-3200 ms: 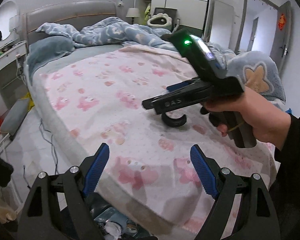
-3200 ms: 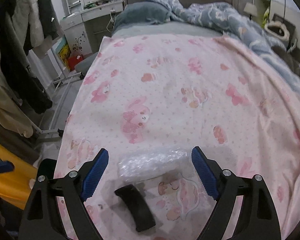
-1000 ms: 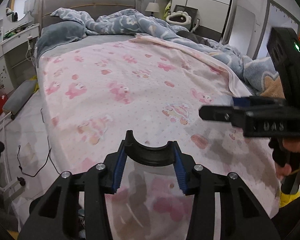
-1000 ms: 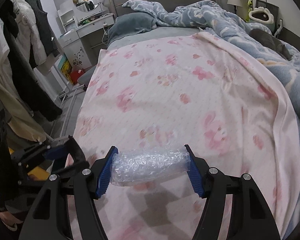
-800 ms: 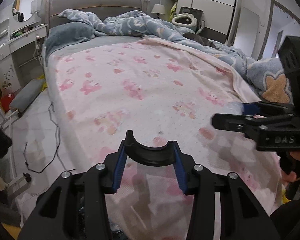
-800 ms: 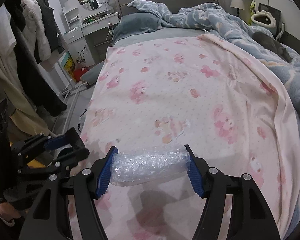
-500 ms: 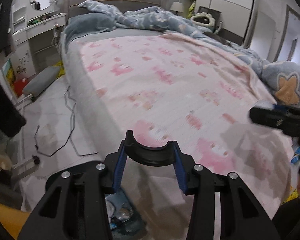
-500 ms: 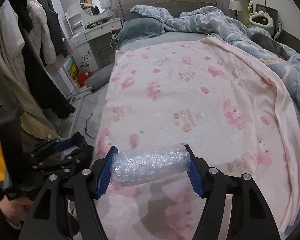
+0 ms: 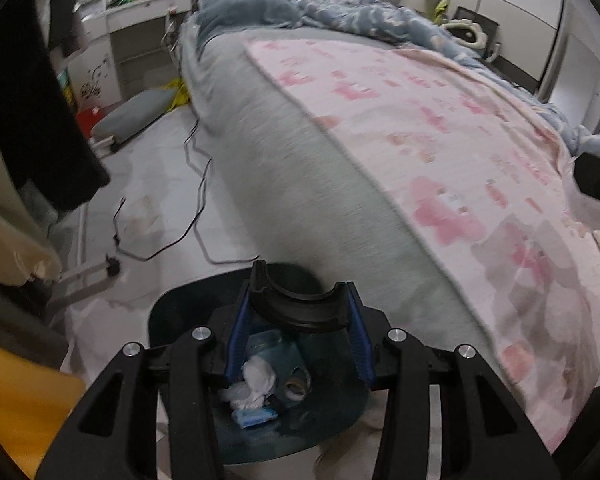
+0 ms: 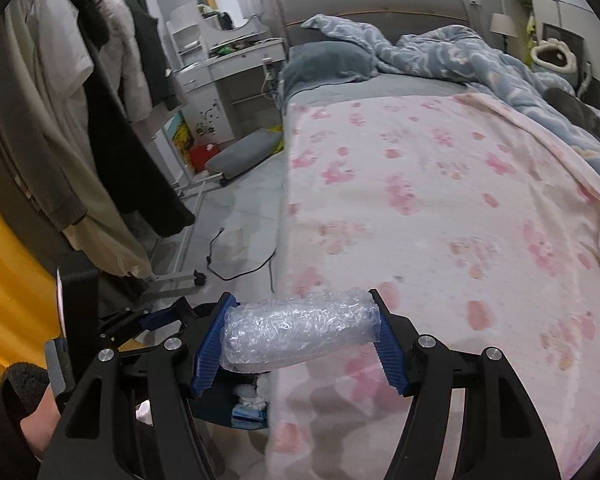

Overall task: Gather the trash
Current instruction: 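Carry the black clip and bubble wrap over the wastebasket with both grippers, then open the left gripper dropping the black clip while the right drops the bubble wrap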

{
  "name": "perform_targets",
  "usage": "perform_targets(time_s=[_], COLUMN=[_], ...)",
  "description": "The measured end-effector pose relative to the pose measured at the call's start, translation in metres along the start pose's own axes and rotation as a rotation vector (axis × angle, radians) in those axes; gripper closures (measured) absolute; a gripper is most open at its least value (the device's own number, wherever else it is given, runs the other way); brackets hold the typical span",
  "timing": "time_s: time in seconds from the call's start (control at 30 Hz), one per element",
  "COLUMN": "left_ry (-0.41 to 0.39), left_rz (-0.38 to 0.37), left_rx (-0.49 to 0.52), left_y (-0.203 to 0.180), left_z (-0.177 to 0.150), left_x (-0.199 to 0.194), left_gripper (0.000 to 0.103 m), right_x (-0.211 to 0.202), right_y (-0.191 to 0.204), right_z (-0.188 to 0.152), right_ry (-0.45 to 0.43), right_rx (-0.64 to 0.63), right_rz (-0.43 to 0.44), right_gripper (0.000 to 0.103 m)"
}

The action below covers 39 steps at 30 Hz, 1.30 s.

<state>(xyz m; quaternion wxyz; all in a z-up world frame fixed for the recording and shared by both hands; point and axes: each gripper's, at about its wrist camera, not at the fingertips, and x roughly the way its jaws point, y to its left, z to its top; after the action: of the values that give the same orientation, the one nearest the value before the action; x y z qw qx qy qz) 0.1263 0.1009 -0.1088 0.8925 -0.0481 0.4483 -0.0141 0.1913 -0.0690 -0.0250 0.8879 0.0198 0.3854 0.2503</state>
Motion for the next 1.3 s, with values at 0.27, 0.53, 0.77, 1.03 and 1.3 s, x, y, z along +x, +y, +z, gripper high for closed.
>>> perform_targets(time_s=[0.27, 0.53, 0.77, 1.03, 1.3], left_ry=[0.122, 0.267, 0.369, 0.292, 0.180], left_rz=[0.003, 0.004, -0.008, -0.002, 0.022], left_rx=[-0.086, -0.083, -0.115, -0.139, -0.134], left_y=[0.040, 0.052, 0.069, 0.088, 0.110], left_z=[-0.017, -0.041, -0.063, -0.057, -0.046], left_x=[0.024, 0.049, 0.057, 0.034, 0.006], left_gripper=[0.055, 0.054, 0.035, 0.026, 0.022], right_x=[0.026, 0.053, 0.070, 0.093, 0.124], right_y=[0.037, 0.066, 0.076, 0.084, 0.094], right_z=[0.005, 0.006, 0.006, 0.001, -0.011], right_ry=[0.023, 0.057, 0.084, 0.141, 0.221], right_rx=[-0.042, -0.067, -0.075, -0.081, -0.090], right_rz=[0.040, 0.075, 0.078, 0.072, 0.065], right_gripper=[0.036, 0.036, 0.036, 0.036, 0.036])
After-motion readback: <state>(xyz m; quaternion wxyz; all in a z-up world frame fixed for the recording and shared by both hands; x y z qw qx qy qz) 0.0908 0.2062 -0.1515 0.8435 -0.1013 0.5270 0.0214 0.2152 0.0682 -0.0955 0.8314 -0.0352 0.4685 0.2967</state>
